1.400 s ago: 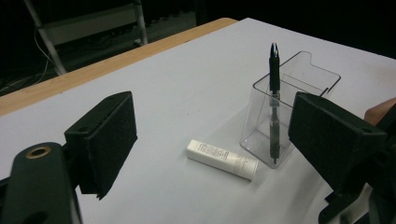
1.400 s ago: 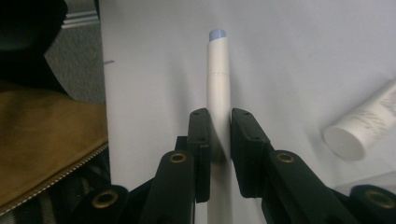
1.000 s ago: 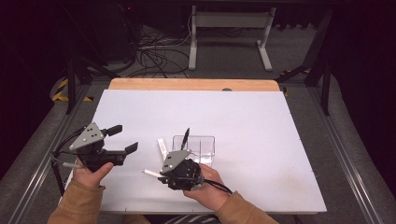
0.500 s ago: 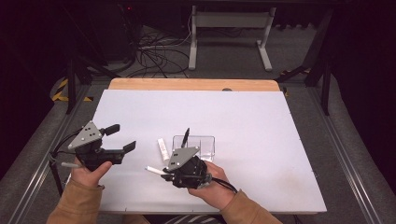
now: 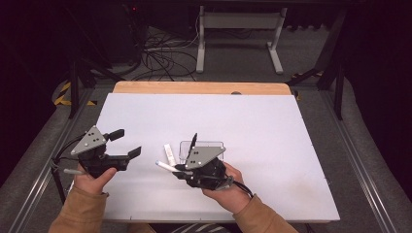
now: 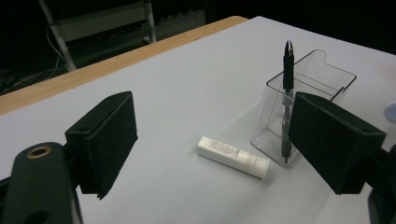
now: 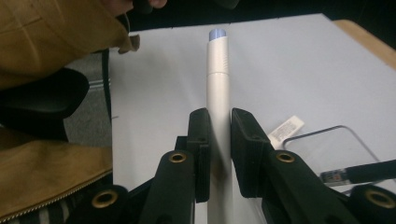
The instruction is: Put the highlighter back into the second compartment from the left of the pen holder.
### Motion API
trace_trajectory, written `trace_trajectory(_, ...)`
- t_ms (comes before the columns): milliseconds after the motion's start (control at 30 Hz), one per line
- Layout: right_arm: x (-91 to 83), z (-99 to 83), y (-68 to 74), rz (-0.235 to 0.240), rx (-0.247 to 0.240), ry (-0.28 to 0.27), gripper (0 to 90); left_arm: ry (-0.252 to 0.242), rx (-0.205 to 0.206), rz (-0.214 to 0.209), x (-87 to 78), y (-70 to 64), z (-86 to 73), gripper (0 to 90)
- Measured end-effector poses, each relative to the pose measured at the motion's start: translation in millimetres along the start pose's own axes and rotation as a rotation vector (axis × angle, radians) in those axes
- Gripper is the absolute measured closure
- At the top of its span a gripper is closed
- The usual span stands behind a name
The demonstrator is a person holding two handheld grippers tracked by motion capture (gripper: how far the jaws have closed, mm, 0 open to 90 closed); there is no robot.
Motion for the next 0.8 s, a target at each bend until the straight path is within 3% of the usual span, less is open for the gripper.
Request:
trace_trajectory(233,-9.9,9.5,-15.3,-0.063,0.012,-0.082,78.7,0.001,0.011,0.001,0.1,0.5,0.2,16.5)
trace_trajectory(367,-14.6,12.2,-24.1,-0.096,0.021,-0.124,78.7,0.001,-0.009,-0.009,0.6,-2.1,-0.2,16.5)
trace_trajectory(633,-22.8,15.6,-40.5,-0.159,0.055,-0.194,78.7,0.0,-0.007,-0.012,1.1,-2.5,-0.3,16.5)
trace_trajectory(800,-24.6,13.9,-49.6,-0.183,0.114,-0.23,78.7,-0.001,-0.003,-0.017,2.1,-3.1,0.0,16.6)
Point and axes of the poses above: each handheld gripper's, and its own axes: x roughly forward along the jaws, z roughly out of its top, y roughly to its left, the point moved 10 cm from there along x, roughly forward along the jaws, and after that the axes turned 12 degrees about -y, right-handed, at the moved point
